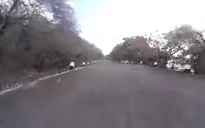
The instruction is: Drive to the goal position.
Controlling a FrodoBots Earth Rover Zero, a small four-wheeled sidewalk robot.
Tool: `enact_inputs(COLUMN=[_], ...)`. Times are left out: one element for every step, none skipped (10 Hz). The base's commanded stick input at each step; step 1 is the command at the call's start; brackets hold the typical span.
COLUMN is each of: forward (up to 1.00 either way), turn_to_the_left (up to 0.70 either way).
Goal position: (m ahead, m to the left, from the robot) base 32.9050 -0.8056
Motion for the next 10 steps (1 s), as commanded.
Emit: enact_inputs(forward=[0.68,0.68,0.68,0.68,0.68,0.68,0.68,0.68,0.68,0.68], turn_to_the_left=[0.00,0.00,0.00,0.00,0.00,0.00,0.00,0.00,0.00,0.00])
